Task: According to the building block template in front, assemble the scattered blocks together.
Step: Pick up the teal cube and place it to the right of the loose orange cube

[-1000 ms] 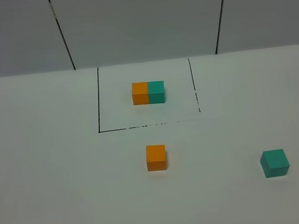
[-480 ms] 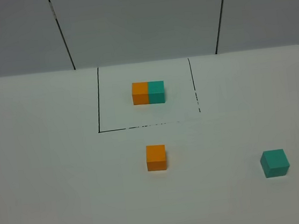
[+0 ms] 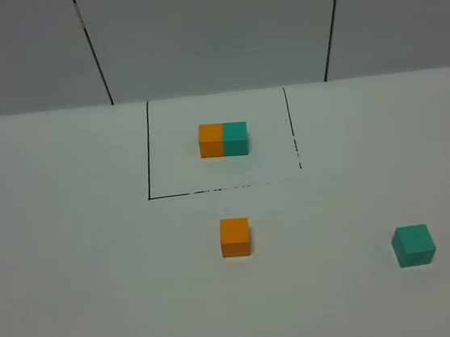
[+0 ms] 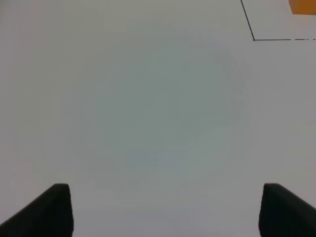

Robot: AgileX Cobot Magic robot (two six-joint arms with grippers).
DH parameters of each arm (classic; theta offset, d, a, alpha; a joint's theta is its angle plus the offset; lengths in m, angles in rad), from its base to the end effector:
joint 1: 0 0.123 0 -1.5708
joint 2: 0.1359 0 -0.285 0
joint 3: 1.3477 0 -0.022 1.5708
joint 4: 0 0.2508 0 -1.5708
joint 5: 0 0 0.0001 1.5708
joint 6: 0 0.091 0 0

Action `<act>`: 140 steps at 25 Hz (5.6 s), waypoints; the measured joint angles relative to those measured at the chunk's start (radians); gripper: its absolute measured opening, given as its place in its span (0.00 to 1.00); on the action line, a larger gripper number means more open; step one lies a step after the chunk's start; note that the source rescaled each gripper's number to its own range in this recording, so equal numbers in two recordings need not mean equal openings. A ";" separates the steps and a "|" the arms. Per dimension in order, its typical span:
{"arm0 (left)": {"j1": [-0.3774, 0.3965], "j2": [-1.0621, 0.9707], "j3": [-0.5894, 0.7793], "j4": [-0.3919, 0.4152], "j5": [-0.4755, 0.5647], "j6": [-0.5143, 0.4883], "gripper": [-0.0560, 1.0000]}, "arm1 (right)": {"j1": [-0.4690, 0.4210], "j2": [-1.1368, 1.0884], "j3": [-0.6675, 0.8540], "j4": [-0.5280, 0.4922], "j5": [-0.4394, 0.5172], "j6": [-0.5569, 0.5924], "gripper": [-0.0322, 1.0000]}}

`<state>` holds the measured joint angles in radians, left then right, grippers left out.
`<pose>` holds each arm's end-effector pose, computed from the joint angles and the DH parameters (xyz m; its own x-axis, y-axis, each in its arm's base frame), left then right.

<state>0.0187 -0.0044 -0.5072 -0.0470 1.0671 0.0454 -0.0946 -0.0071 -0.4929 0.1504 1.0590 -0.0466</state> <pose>-0.0066 -0.0039 0.2788 -0.4504 0.0143 -0.8927 0.0283 0.9996 0.0017 -0.0044 0.0124 0.2762 -0.4486 0.0699 -0.8910 -0.0102 0.9965 0.0833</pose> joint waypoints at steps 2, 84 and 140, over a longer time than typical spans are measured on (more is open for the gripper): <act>0.000 0.000 0.000 0.000 0.000 0.000 0.64 | 0.000 0.000 0.000 0.001 0.000 0.004 0.78; 0.000 0.000 0.000 -0.001 0.000 0.001 0.63 | 0.399 1.922 -0.907 -0.209 -0.068 -0.687 0.04; 0.000 0.000 0.000 -0.001 0.000 0.001 0.63 | 0.559 2.323 -1.237 -0.180 -0.050 -0.932 0.04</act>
<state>0.0187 -0.0044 -0.5072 -0.0477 1.0672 0.0466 0.4646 2.3157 -1.7301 -0.0294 1.0087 -0.9789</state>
